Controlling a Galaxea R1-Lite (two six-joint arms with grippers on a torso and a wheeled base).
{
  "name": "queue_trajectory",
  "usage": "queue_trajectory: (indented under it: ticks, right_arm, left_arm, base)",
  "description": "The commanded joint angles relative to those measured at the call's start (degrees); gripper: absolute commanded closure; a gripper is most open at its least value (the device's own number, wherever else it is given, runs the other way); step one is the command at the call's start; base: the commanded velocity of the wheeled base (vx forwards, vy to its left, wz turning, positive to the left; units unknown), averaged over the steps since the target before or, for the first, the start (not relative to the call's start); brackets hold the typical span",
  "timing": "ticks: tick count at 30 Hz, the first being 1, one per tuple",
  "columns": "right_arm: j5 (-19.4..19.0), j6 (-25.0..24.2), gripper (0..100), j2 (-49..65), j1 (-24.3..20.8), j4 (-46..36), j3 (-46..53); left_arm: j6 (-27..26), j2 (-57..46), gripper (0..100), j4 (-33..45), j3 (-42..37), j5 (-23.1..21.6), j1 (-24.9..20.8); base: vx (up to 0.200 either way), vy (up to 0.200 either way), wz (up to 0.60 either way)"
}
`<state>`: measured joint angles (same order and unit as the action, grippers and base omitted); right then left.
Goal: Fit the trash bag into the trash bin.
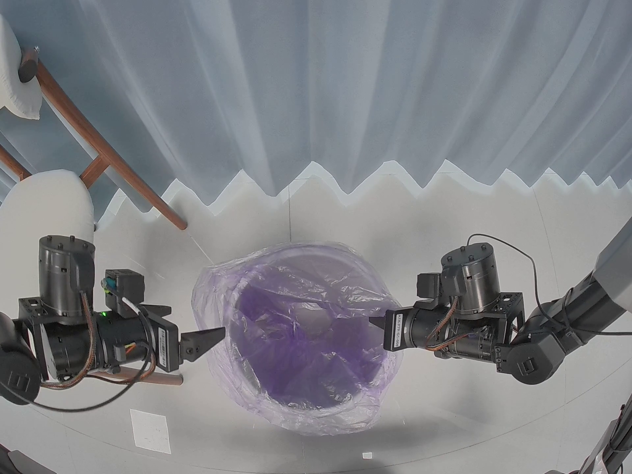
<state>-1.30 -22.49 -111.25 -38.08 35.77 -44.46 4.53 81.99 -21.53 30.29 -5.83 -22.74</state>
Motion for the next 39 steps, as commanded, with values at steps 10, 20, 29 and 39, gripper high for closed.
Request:
queue_trajectory:
  ticks: [10,20,29,39]
  right_arm:
    - [0.0,-0.2,100,-0.2,0.1,0.2,-2.3]
    - [0.0,-1.3,100,-0.3,1.4,0.2,-2.9]
    - [0.0,-2.5,100,3.3,1.3,-0.4,-2.9]
    - [-0.1,-4.1,100,5.7,1.8,-0.8,2.0]
  left_arm:
    - [-0.3,1.1,0,-0.1,-5.3,0.9,0.9]
    - [-0.2,-0.3,0,0.1,-6.7,0.8,3.4]
    - [0.1,8.4,0,-6.2,-7.3,0.7,6.7]
    - [1.9,9.6,0,-19.1,-11.4,-1.8,2.4]
  base:
    - [0.000,0.000,0.00]
    - [0.000,0.000,0.00]
    - [0.000,0.000,0.00]
    - [0.000,0.000,0.00]
